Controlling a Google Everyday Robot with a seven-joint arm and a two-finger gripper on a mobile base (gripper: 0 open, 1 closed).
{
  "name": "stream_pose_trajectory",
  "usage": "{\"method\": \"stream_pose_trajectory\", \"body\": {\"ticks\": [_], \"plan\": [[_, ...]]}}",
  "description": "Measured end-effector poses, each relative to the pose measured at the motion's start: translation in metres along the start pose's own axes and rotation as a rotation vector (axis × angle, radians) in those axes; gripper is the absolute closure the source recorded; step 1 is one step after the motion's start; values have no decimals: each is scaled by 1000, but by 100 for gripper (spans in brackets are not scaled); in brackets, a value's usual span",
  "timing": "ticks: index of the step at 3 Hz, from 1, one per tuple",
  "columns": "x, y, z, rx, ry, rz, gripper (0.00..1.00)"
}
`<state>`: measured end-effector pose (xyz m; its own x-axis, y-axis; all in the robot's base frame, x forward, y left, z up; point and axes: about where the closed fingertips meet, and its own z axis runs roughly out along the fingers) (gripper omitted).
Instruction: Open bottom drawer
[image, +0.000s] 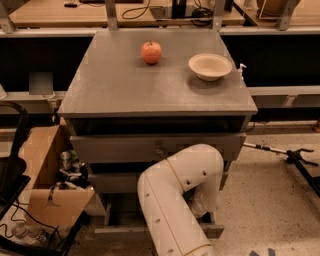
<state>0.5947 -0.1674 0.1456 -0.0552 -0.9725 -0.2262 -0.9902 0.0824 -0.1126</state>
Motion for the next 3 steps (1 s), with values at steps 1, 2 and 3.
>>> {"method": "stream_pose_trajectory", "body": {"ticks": [1,2,3], "plan": [[-17,51,-15,-80,64,23,100],[-17,70,-20,-116,87,31,100],[-16,70,-18,-119,91,33,100]]}}
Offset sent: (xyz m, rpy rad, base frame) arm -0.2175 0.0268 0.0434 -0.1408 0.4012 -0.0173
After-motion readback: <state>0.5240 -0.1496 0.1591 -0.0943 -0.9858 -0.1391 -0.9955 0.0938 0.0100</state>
